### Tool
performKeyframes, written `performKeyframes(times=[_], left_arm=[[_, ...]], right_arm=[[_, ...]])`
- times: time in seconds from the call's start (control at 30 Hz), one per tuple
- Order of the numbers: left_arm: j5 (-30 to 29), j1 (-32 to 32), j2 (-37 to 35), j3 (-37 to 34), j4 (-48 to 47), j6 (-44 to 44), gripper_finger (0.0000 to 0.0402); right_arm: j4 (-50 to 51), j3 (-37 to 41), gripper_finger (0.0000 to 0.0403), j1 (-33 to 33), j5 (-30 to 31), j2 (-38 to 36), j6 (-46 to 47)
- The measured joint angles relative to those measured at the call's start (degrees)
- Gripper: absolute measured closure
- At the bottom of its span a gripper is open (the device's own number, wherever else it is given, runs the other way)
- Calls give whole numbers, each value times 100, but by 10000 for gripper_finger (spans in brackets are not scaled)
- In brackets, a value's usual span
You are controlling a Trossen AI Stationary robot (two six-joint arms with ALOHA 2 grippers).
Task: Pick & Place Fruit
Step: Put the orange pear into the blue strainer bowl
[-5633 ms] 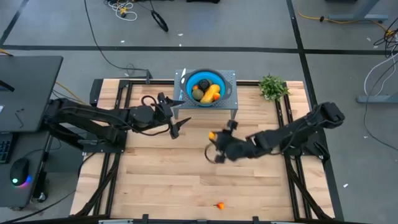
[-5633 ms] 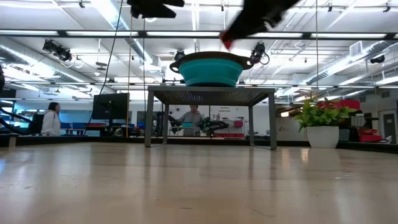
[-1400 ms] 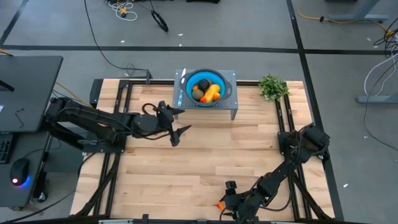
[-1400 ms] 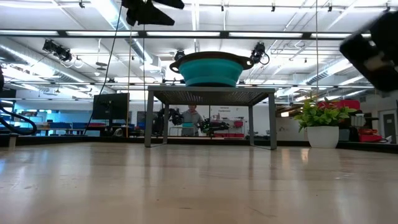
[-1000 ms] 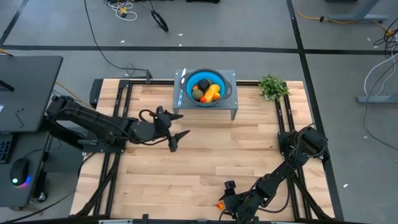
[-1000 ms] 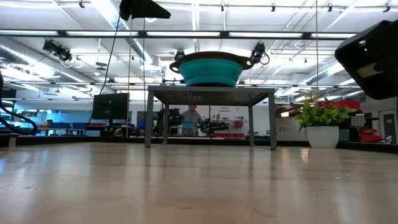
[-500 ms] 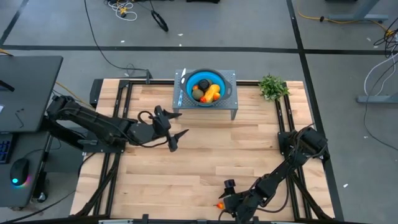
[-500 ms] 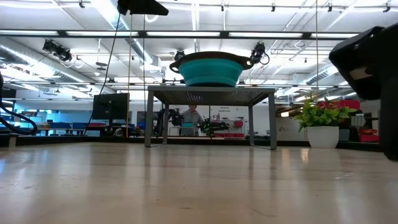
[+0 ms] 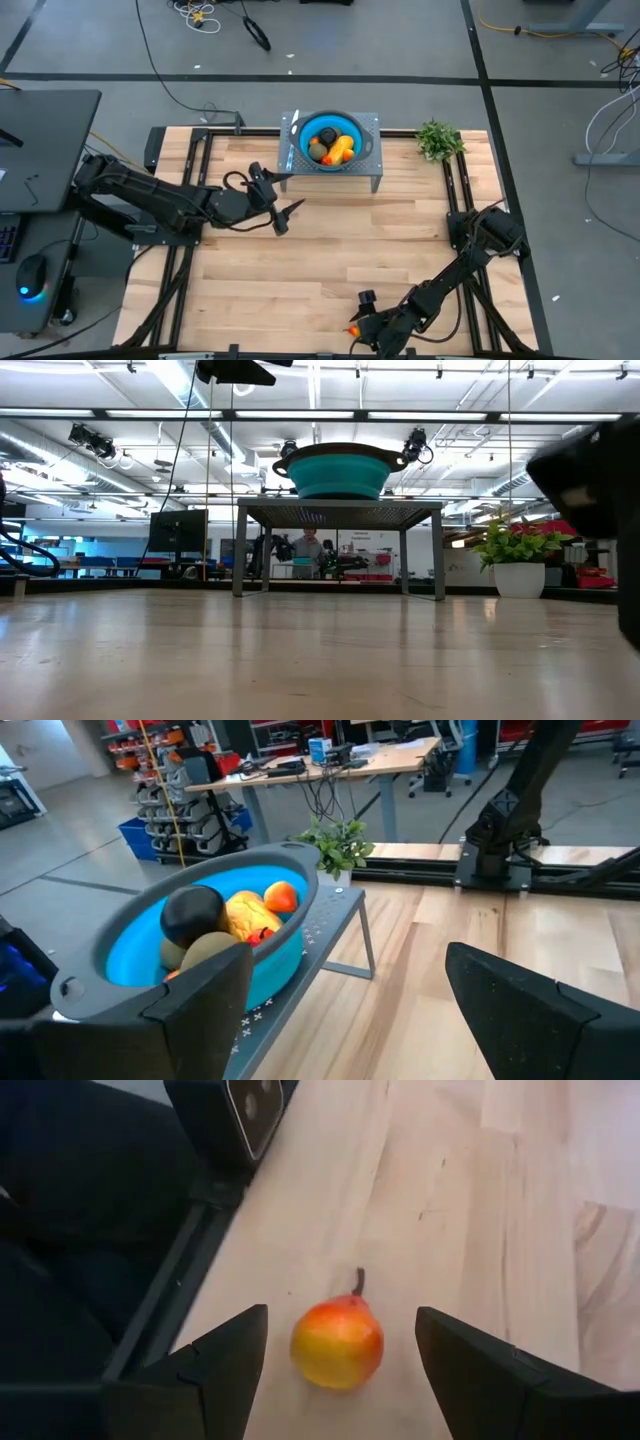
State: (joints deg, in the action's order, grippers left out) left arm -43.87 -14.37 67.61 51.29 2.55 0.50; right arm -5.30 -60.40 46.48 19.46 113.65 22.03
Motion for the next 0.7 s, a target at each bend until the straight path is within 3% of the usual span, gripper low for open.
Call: performKeyframes(times=[0.37, 0.7], left_arm=[[20, 35, 0, 0, -2, -31, 61], [19, 35, 0, 0, -4, -9, 61]], right_arm=[[-28, -2, 139, 4, 48, 210, 103], [-28, -2, 179, 0, 57, 214, 104]])
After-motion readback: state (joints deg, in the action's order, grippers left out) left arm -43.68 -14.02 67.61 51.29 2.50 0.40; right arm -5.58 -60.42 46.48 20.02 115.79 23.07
